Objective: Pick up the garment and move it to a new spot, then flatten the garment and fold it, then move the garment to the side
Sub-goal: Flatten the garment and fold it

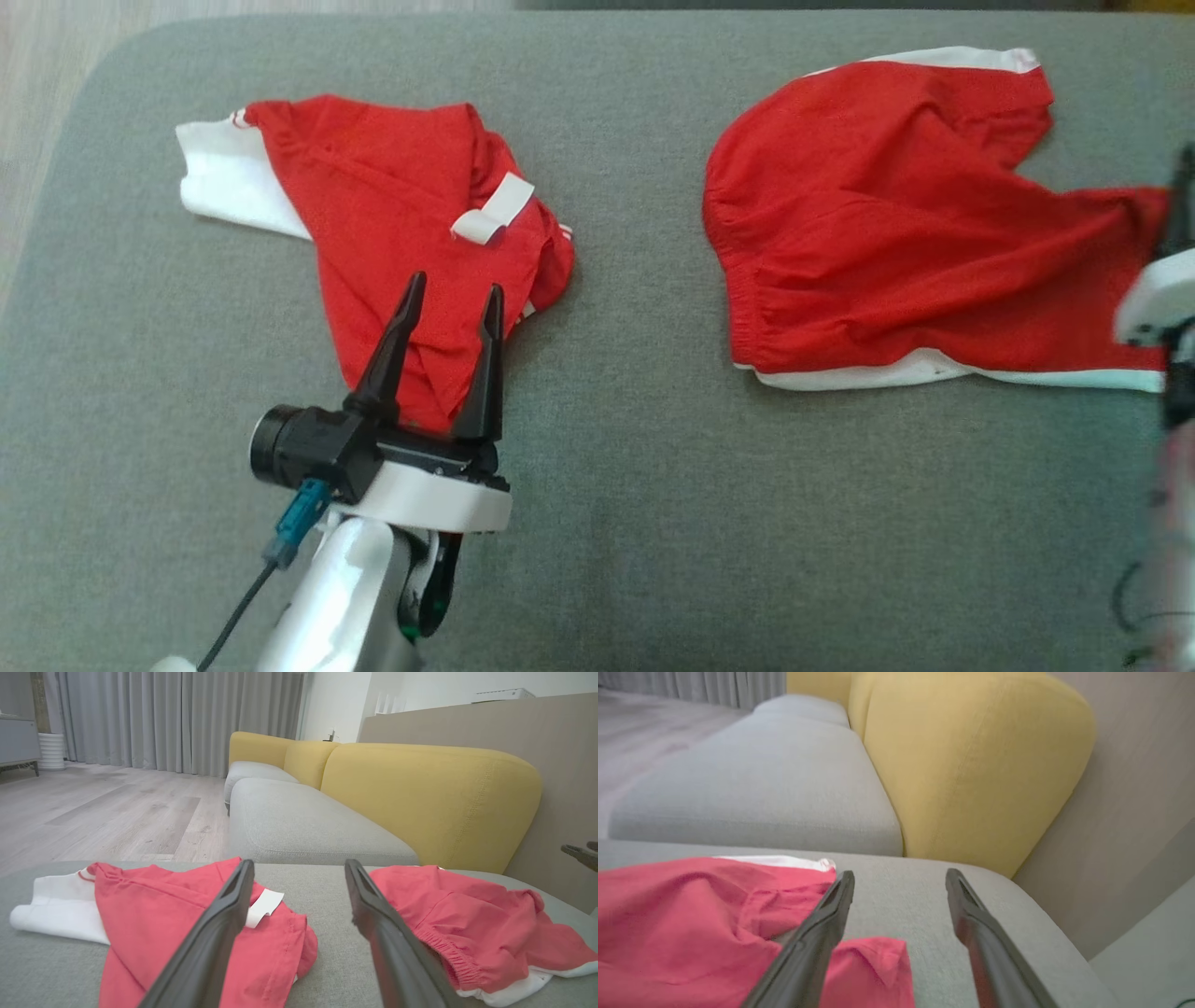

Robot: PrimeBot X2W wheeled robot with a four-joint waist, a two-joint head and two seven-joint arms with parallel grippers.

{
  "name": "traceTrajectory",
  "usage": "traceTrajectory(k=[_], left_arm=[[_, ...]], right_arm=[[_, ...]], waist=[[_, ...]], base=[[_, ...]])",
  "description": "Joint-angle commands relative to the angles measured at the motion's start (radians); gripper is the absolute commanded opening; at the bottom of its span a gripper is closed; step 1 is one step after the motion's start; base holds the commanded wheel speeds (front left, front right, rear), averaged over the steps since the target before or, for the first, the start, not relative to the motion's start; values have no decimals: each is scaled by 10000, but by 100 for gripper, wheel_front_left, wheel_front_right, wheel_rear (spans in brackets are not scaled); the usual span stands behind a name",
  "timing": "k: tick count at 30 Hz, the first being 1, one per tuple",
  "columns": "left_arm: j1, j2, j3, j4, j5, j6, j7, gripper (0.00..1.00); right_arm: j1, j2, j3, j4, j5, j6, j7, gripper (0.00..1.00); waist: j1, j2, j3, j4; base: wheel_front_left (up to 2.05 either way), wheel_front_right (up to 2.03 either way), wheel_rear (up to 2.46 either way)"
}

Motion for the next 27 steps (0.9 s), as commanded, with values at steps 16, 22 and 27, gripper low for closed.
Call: traceTrajectory(k=[16, 22, 27], left_arm=[[83, 31, 359, -114, 320, -124, -95, 100], [-1, 50, 164, 269, 578, -208, -95, 100], [-443, 110, -744, 1281, 860, -581, 238, 100]], right_arm=[[4106, 850, 4385, -3219, 3937, 67, -1961, 100], [4590, 852, 4437, -3784, 4142, 67, -1967, 100], [4428, 853, 4265, -3913, 4086, 67, -1968, 100]], waist=[[-1, 0, -905, -904], [-1, 0, -803, -1089], [-1, 0, -520, -1362]], base=[[0, 0, 0], [0, 0, 0], [0, 0, 0]])
